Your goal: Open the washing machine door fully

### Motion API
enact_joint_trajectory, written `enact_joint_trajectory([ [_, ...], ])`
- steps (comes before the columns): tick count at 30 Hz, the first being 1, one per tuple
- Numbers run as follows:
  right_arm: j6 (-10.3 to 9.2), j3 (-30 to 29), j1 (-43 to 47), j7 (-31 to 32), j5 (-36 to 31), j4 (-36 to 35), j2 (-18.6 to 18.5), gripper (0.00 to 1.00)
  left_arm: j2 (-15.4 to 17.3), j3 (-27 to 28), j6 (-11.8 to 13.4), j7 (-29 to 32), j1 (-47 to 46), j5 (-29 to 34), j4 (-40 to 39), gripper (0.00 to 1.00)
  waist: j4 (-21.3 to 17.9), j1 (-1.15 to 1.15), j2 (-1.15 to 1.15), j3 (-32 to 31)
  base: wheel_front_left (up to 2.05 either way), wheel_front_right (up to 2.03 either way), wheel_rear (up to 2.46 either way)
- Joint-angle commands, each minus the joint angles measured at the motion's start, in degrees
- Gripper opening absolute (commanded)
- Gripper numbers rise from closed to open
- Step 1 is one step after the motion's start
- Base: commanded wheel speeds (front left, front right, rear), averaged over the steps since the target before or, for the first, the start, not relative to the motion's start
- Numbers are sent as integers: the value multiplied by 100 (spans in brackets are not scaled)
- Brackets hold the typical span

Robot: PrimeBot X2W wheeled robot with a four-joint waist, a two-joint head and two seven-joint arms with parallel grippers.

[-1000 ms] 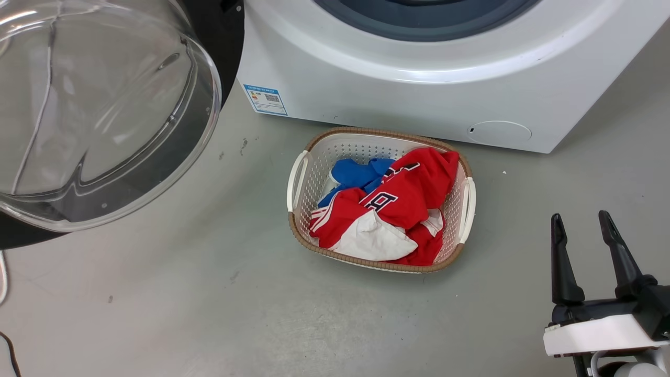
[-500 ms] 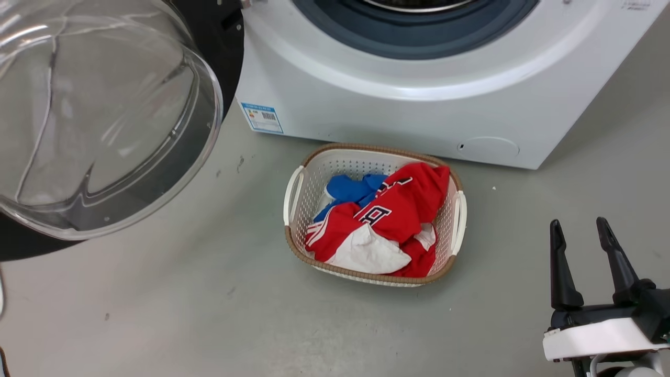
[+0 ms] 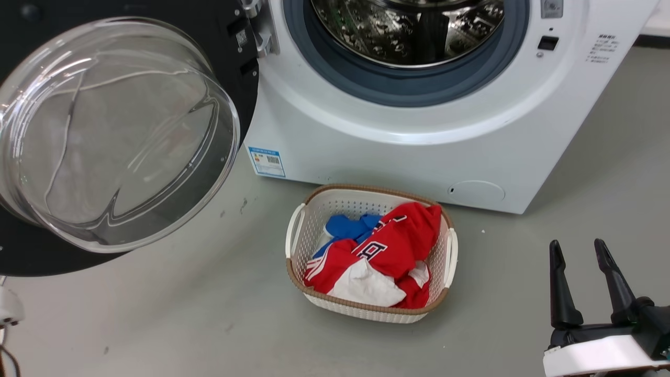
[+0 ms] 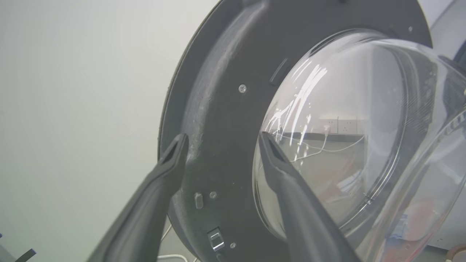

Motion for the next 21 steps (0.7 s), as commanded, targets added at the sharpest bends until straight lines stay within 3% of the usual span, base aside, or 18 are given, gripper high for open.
enact_joint_trajectory([
  [1, -1, 8, 72, -10, 48, -25, 12, 100, -87, -59, -25, 13, 102, 75, -217, 100, -18, 0, 0, -132, 0, 0, 0],
  [13, -1, 5, 305, -10, 14, -287, 12, 100, -988, -990, -106, 13, 869, 422, -1957, 100, -261, 0, 0, -558, 0, 0, 0],
  [21, -1, 2, 392, -10, -46, -524, 12, 100, -1382, -1794, -174, 13, 1211, 626, -2063, 100, -502, 0, 0, -682, 0, 0, 0],
])
